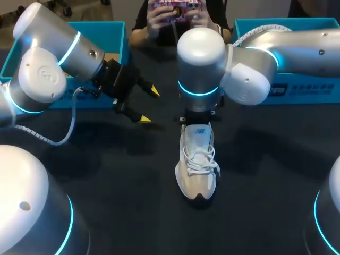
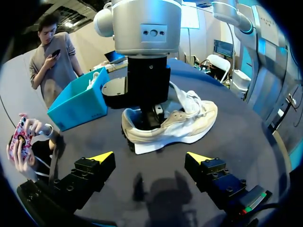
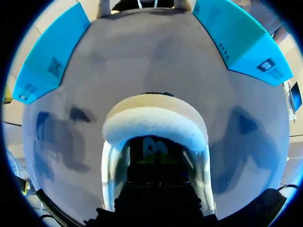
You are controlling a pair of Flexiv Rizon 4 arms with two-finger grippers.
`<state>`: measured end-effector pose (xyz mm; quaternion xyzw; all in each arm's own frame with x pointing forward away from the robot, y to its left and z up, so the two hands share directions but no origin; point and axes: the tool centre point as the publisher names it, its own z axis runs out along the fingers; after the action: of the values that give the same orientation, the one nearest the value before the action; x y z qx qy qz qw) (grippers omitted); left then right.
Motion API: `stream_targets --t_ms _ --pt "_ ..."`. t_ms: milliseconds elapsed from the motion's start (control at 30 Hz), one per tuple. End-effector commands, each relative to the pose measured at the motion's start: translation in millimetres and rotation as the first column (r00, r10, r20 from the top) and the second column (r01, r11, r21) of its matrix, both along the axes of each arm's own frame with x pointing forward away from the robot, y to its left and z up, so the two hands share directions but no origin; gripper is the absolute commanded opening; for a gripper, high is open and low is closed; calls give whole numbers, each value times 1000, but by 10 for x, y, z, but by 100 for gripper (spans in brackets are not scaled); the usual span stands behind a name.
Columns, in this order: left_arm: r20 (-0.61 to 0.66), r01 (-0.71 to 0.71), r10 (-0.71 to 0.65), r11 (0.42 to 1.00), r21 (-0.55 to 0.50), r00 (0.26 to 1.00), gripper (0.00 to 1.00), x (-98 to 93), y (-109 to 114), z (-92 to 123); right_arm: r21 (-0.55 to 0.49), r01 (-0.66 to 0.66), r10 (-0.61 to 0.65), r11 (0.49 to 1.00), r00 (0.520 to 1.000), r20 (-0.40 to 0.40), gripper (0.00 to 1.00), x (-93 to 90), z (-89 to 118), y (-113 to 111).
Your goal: Take the shoe out of the shoebox, open the shoe tongue, remove and reinsert the insole, then place the shoe into the shoebox
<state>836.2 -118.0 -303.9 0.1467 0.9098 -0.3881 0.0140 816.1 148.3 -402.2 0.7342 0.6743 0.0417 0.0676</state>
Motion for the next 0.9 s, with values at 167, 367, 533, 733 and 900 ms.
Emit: stream_targets --t_ms 167,367,533,733,900 --pt "1 -1 1 1000 3 1000 100 -5 0 3 -35 -33 34 999 998 49 0 47 240 61" --pt "1 -1 1 1000 3 1000 100 -5 0 3 -60 -69 72 996 997 42 0 165 79 78" --pt "1 -1 1 1000 3 1000 100 -5 0 3 -71 -84 83 994 996 -19 0 174 -76 104" --pt "1 -1 1 1000 3 1000 100 -5 0 3 1 -41 41 999 999 -23 0 57 177 43" --pt "1 -1 1 1000 3 1000 100 -5 0 3 25 -65 68 998 988 -136 0 -65 472 23"
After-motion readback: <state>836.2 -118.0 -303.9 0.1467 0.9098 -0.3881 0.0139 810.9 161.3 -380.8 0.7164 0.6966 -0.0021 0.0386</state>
